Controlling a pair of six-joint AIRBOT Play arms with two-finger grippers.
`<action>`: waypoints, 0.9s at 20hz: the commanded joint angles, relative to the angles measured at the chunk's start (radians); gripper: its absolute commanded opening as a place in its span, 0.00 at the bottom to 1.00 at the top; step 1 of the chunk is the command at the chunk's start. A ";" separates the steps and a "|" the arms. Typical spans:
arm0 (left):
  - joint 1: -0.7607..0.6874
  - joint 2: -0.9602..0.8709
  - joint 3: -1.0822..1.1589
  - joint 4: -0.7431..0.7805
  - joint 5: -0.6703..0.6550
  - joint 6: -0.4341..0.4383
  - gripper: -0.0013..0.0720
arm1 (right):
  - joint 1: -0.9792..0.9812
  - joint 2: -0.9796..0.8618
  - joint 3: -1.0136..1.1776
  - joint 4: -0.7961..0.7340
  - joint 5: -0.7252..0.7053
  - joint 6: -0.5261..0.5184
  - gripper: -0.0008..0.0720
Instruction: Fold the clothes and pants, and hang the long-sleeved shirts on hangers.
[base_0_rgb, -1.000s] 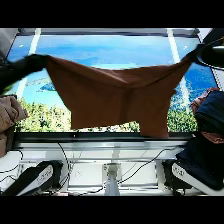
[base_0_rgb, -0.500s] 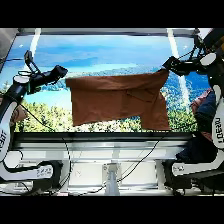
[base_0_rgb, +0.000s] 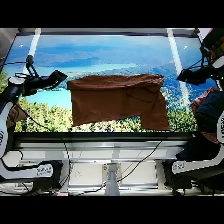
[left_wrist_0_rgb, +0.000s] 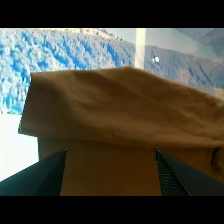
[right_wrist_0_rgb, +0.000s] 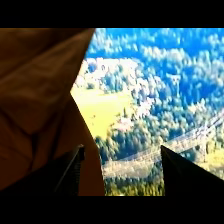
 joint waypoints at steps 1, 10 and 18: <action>0.063 0.005 0.000 0.038 -0.164 0.002 0.87 | -0.086 -0.020 -0.055 0.156 0.177 -0.183 0.65; 0.071 0.005 0.000 0.034 -0.172 0.069 0.87 | -0.051 -0.192 -0.076 0.245 0.167 -0.237 0.73; 0.071 0.005 0.000 0.033 -0.172 0.069 0.87 | -0.044 -0.307 -0.076 0.284 0.156 -0.245 0.72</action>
